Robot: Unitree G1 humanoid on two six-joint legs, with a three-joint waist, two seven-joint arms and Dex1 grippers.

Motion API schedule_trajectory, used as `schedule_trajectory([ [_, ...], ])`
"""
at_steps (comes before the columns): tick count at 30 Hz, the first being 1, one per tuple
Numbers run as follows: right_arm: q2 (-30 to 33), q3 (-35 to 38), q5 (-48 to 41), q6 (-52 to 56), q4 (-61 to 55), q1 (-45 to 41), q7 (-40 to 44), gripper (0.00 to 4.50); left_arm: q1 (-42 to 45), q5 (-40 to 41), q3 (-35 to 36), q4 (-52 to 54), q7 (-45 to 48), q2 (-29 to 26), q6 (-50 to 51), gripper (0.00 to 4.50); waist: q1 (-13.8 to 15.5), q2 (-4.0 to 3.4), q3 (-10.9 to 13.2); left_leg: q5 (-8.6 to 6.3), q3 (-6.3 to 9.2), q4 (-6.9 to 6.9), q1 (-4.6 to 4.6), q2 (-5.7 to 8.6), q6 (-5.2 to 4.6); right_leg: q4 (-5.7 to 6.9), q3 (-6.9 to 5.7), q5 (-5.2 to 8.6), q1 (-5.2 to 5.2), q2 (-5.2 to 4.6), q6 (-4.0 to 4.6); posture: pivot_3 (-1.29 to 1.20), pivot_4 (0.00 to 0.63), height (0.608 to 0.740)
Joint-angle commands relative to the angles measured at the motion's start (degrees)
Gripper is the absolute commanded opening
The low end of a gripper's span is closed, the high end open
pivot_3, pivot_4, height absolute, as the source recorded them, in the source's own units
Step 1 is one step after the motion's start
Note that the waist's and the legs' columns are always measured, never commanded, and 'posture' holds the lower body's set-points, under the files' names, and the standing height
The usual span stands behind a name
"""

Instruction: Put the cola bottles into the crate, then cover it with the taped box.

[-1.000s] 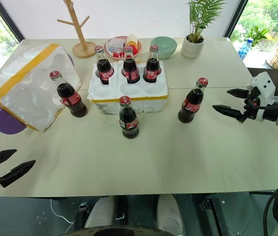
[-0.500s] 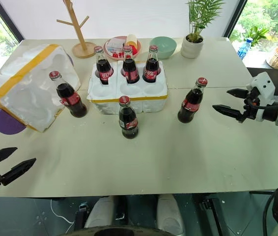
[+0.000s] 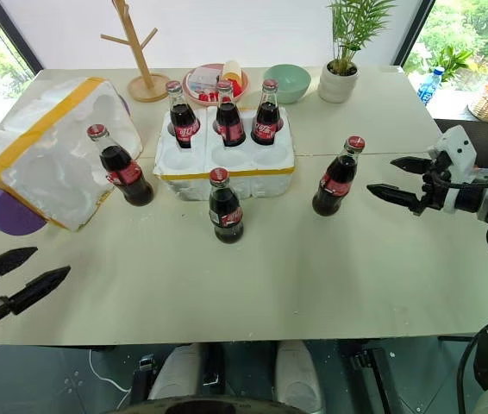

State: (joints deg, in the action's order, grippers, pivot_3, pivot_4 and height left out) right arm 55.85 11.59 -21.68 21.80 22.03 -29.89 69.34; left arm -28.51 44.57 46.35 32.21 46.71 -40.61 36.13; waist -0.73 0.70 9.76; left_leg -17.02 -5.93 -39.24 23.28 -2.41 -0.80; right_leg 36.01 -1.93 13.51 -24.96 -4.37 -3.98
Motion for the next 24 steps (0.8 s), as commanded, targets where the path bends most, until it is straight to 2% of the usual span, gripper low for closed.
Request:
schedule_trajectory([
  [1,4.71,4.02,-5.81,6.37,-8.23,-0.37,4.21,4.50,4.84,0.88,-3.17,1.44,-2.82,-1.55,0.46,4.39,0.12,-0.02,0.01,0.00,0.00,0.00,0.00,0.00,0.00,0.01,0.00,0.00,0.00,0.00,0.00,0.00,0.150,0.740],
  [7,12.43,8.28,-17.61,20.81,-19.51,-0.86,10.92,4.50,22.47,-4.99,-12.55,-6.12,-11.14,-1.38,-1.47,4.39,0.15,-0.02,0.00,0.04,0.06,-0.01,-0.11,0.00,0.06,0.09,-0.01,-0.01,0.11,0.02,-0.01,0.00,0.150,0.740],
  [11,15.06,11.66,-27.37,30.29,-25.94,-3.32,12.00,4.50,32.56,-8.65,-19.88,-12.10,-11.95,-1.24,-2.67,4.39,0.00,-0.01,0.00,0.04,0.06,-0.01,-0.12,-0.01,0.06,0.09,0.00,-0.02,0.11,0.05,-0.03,0.00,0.150,0.740],
  [17,14.09,13.82,-35.15,35.75,-31.89,-6.19,7.48,4.50,42.65,-14.18,-26.37,-21.89,-12.96,0.37,-6.38,4.39,0.05,0.02,0.01,0.04,0.05,0.00,-0.09,-0.06,0.06,0.09,0.00,-0.08,0.09,0.09,-0.14,0.00,0.150,0.740],
  [24,12.53,13.31,-37.33,35.32,-34.78,-5.57,3.93,4.50,50.37,-19.12,-31.96,-31.36,-12.61,3.13,-9.86,4.39,0.27,0.04,0.01,0.04,0.03,-0.01,-0.07,-0.03,0.05,0.10,0.00,-0.12,0.08,0.05,-0.21,0.00,0.150,0.740],
])
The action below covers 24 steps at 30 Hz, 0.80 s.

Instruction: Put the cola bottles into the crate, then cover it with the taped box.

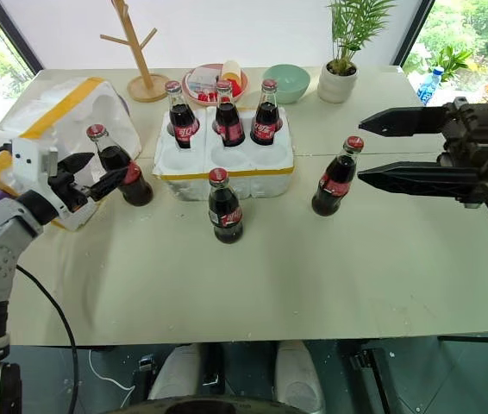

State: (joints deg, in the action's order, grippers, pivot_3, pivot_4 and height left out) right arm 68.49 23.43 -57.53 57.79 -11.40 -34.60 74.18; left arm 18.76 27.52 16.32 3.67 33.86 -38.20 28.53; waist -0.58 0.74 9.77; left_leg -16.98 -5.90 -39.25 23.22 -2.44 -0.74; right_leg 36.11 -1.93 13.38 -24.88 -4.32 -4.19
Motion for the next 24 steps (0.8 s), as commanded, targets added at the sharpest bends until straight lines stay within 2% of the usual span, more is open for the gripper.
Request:
schedule_trajectory([
  [1,-0.14,1.29,-1.60,-0.81,-1.39,-0.98,-1.06,4.50,4.05,-2.70,-2.73,-4.03,0.29,1.18,-2.53,4.39,0.23,0.01,0.00,0.00,0.01,-0.01,0.01,0.01,0.00,0.00,-0.01,0.00,0.00,0.00,0.00,0.00,0.150,0.740],
  [11,-1.53,-1.39,-3.88,-0.67,-1.40,-5.58,-3.46,4.50,10.99,-7.32,-7.42,-15.39,1.95,3.83,-4.71,4.39,-0.05,0.01,0.00,0.01,0.01,-0.02,-0.01,0.00,0.00,0.04,-0.01,-0.03,0.00,0.04,-0.05,0.00,0.150,0.740],
  [14,-2.03,-2.79,-2.18,-1.73,-1.40,-5.81,-4.43,4.50,10.70,-7.62,-7.30,-15.41,3.13,3.54,-5.26,3.59,-0.01,0.01,0.00,0.01,0.02,-0.02,0.00,-0.01,0.00,0.04,-0.02,-0.03,0.00,0.05,-0.05,0.00,0.150,0.740],
  [16,-2.43,-3.74,-0.78,-2.79,-1.01,-6.08,-5.48,4.50,9.93,-7.61,-6.87,-14.52,3.92,2.85,-4.89,2.69,-0.01,0.02,-0.01,0.01,0.01,-0.03,0.00,-0.01,0.00,0.04,-0.01,-0.03,0.00,0.03,-0.05,0.00,0.150,0.740],
  [20,-3.36,-5.34,2.18,-5.06,0.17,-6.49,-7.44,4.50,8.12,-6.64,-5.52,-11.30,5.47,0.70,-3.19,2.74,-0.27,0.02,-0.01,0.01,0.01,-0.02,0.01,-0.02,0.00,0.04,-0.01,-0.03,-0.02,0.03,-0.05,0.00,0.150,0.740],
  [24,-3.73,-5.76,2.91,-5.83,0.37,-6.16,-7.46,4.50,7.34,0.67,-2.37,-3.37,9.79,-1.83,3.13,2.74,-0.17,0.04,0.01,0.01,0.00,-0.02,0.09,-0.09,0.00,0.05,-0.01,-0.03,-0.13,0.10,-0.06,0.00,0.150,0.740],
])
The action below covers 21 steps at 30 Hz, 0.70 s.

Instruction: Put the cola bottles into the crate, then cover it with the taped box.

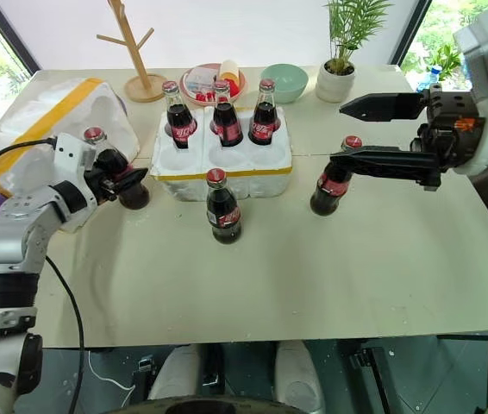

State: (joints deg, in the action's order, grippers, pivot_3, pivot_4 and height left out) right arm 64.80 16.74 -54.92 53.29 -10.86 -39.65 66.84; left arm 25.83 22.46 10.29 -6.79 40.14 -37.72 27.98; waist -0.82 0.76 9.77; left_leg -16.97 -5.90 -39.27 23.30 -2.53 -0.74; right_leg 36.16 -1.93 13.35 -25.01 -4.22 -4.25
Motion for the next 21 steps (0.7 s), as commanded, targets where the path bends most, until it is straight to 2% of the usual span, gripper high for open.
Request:
schedule_trajectory([
  [1,-0.12,0.84,0.46,-1.44,-0.15,-1.11,-0.17,4.50,0.13,7.13,4.13,8.51,4.38,-2.86,5.03,2.74,0.11,0.02,0.01,0.00,0.00,0.00,0.04,-0.03,0.01,0.00,0.00,0.00,-0.04,0.03,0.00,0.00,0.150,0.740],
  [5,-0.51,0.48,1.91,-2.58,-0.45,-0.04,-0.54,4.50,0.63,16.01,7.01,15.54,11.39,-9.52,14.48,2.74,0.20,0.22,0.13,0.06,0.02,0.00,0.14,-0.09,0.10,0.02,-0.01,0.00,-0.14,0.09,0.00,0.00,0.150,0.740],
  [9,-0.87,0.79,2.40,-2.86,-0.67,0.68,-0.88,4.50,6.05,22.77,7.70,15.77,15.64,-13.97,20.78,2.74,0.35,0.22,0.13,0.06,0.01,0.00,0.13,-0.08,0.11,0.03,0.00,0.00,-0.15,0.10,0.01,0.00,0.150,0.740],
  [12,-1.27,1.15,2.63,-3.06,-0.81,1.08,-1.56,4.50,14.97,20.65,4.83,10.21,13.52,-11.19,18.86,2.74,0.65,0.23,0.13,0.13,0.03,-0.02,0.13,-0.05,0.22,0.04,-0.01,0.00,-0.11,0.12,0.01,0.00,0.150,0.740],
  [15,-1.80,1.39,2.55,-3.22,-1.26,1.49,-2.43,4.50,23.11,14.43,0.65,1.70,10.83,-6.19,12.67,2.74,1.37,0.23,0.13,0.14,-0.02,-0.10,0.05,0.13,0.22,0.05,-0.01,0.00,0.01,0.18,0.01,0.00,0.150,0.740],
  [21,-2.51,2.23,2.26,-3.22,-2.97,3.21,-4.29,4.50,30.69,5.52,-5.73,-12.01,12.11,1.53,2.07,2.74,1.49,0.23,0.12,0.20,-0.02,-0.20,0.11,0.03,0.33,-0.01,0.01,-0.04,0.04,0.44,-0.06,0.00,0.150,0.740],
])
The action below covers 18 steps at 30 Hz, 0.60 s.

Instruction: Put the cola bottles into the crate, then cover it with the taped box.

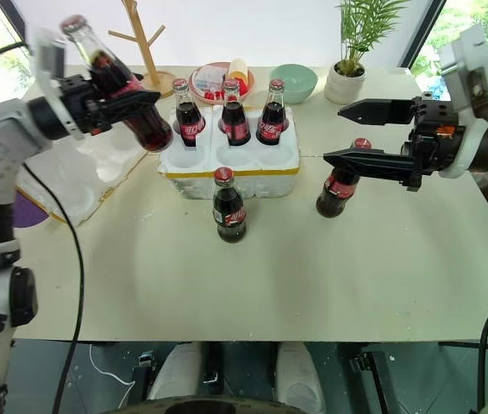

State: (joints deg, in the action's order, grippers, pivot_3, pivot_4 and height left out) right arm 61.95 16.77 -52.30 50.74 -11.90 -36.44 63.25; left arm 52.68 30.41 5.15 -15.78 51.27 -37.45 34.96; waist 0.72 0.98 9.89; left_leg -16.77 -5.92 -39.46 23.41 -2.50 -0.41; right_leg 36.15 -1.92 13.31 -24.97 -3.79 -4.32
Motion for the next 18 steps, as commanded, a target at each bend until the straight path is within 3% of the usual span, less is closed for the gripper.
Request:
schedule_trajectory([
  [1,0.33,2.41,-0.43,-0.61,-2.20,0.31,-0.96,4.50,4.76,-3.30,-1.14,-5.19,1.40,2.23,-6.07,2.74,-0.05,0.02,0.01,0.06,-0.01,0.00,0.03,-0.04,0.11,-0.02,0.01,0.00,-0.03,0.04,0.00,0.00,0.150,0.740],
  [9,-0.31,4.14,-1.47,-0.32,-4.92,3.99,-3.55,4.50,7.28,-9.17,-4.04,-15.95,4.17,7.97,-13.49,2.74,-0.02,0.03,0.02,0.06,-0.06,0.00,0.18,-0.11,0.10,0.01,0.08,0.00,-0.25,0.12,0.01,0.00,0.150,0.740],
  [15,-0.79,3.74,-1.09,-1.00,-4.93,4.67,-4.51,4.50,4.69,-17.16,-9.71,-17.66,6.14,8.61,-19.59,2.74,0.00,0.03,0.02,-0.10,-0.04,-0.29,0.22,-0.14,-0.17,0.09,0.09,-0.01,-0.19,0.11,0.01,0.00,0.150,0.740],
  [18,-0.60,2.99,-0.15,-1.91,-4.81,4.56,-4.15,4.50,3.50,-18.92,-10.88,-17.87,7.24,8.52,-20.60,4.09,-0.04,0.03,0.02,-0.16,-0.04,-0.43,0.26,-0.19,-0.28,0.12,0.10,-0.01,-0.19,0.12,0.01,0.00,0.150,0.740],
])
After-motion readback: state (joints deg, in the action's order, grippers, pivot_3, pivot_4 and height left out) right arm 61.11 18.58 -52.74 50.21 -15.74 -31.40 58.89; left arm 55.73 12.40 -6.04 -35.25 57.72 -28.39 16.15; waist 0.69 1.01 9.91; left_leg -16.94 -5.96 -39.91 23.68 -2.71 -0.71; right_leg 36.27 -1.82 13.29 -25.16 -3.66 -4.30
